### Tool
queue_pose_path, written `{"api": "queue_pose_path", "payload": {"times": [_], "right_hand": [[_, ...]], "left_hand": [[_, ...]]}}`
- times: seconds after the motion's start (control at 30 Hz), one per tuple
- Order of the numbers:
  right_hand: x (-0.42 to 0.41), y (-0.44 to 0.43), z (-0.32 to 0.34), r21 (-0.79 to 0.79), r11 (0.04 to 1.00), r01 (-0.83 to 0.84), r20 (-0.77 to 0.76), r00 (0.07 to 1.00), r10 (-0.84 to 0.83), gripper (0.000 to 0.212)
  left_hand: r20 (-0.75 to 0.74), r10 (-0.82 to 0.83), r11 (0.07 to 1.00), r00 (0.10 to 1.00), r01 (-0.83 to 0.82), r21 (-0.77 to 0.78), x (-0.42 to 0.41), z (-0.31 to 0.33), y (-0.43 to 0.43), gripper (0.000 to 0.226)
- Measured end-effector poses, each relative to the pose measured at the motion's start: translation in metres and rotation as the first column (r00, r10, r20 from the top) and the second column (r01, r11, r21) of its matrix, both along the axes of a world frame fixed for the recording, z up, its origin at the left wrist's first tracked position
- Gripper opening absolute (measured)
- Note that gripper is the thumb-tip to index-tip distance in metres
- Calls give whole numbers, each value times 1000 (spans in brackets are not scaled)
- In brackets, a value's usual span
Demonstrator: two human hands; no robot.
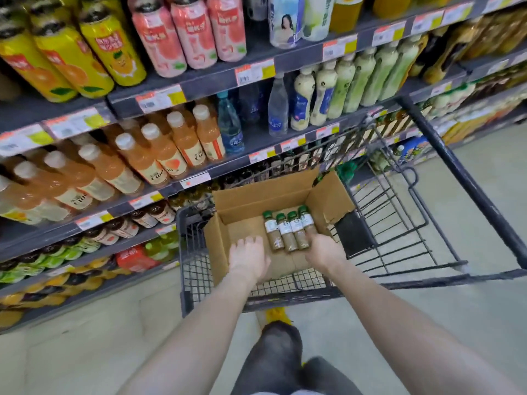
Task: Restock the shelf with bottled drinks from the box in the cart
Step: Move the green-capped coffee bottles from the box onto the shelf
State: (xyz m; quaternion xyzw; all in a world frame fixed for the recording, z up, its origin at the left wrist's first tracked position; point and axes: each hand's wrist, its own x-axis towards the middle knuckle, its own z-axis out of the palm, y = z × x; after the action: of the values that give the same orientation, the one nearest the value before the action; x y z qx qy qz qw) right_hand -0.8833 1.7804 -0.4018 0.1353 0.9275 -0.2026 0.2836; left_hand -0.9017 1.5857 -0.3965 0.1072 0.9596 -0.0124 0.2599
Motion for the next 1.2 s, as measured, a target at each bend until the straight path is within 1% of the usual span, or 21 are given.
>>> {"api": "queue_pose_path", "payload": {"times": [0.1,0.17,0.23,0.27,0.33,0.4,0.5,0.53,0.6,0.67,0.73,0.8,0.83,0.87,0.93,0.97,1.0,1.03,1.1,1.13,1.2], "right_hand": [[-22,8,-25,-6,1000,15,50,999,-15,37],[-32,13,-49,-1,1000,25,85,996,-25,40],[-44,15,-69,-19,997,69,128,990,-66,44],[-50,15,-81,-42,993,108,147,984,-101,42],[-68,13,-111,-86,982,167,190,970,-149,38],[-89,11,-149,-108,977,185,232,960,-157,39],[-117,3,-202,-125,969,212,245,953,-177,33],[-127,-1,-216,-140,964,224,244,952,-185,36],[-140,-7,-250,-184,945,269,218,949,-228,42],[-143,-10,-277,-185,931,315,193,940,-280,44],[-138,-14,-294,-195,928,317,140,946,-294,48],[-132,-15,-306,-266,916,300,75,954,-290,38],[-129,-14,-311,-291,914,284,71,959,-275,37],[-127,-12,-316,-303,915,267,73,964,-257,44],[-130,-9,-325,-299,913,279,124,959,-253,55],[-133,-8,-330,-292,910,294,137,955,-264,53],[-136,-9,-333,-283,912,296,134,954,-268,50],[-139,-10,-335,-265,922,283,119,958,-260,47],[-146,-13,-339,-226,936,269,98,963,-253,48],[-150,-15,-339,-205,939,276,94,961,-262,52],[-158,-17,-340,-136,949,284,111,956,-271,64]], "left_hand": [[65,36,999,997,-37,22,-32,-29,9,43],[97,57,998,994,-60,22,-51,-50,14,44],[141,106,994,984,-110,20,-66,-71,17,45],[167,135,990,977,-141,26,-73,-81,18,45],[241,206,975,948,-221,35,-84,-107,20,48],[323,278,952,905,-305,34,-94,-133,19,54],[398,352,918,847,-396,31,-108,-177,16,67],[407,366,911,837,-411,28,-115,-190,15,69],[412,396,895,821,-445,26,-128,-219,16,65],[428,424,877,799,-480,26,-139,-245,23,67],[456,445,843,770,-532,76,-146,-263,36,70],[459,485,775,745,-609,168,-152,-282,46,58],[451,520,733,725,-650,201,-154,-290,49,52],[435,568,687,699,-693,216,-155,-299,50,49],[396,671,595,627,-774,218,-156,-315,45,54],[383,702,565,600,-797,214,-156,-323,42,62],[380,712,553,591,-805,215,-155,-330,38,70],[379,705,558,600,-799,225,-155,-335,36,77],[372,689,566,622,-782,259,-156,-345,33,88],[381,685,562,621,-783,266,-158,-349,31,87],[425,670,548,609,-792,271,-163,-358,27,75]]}}
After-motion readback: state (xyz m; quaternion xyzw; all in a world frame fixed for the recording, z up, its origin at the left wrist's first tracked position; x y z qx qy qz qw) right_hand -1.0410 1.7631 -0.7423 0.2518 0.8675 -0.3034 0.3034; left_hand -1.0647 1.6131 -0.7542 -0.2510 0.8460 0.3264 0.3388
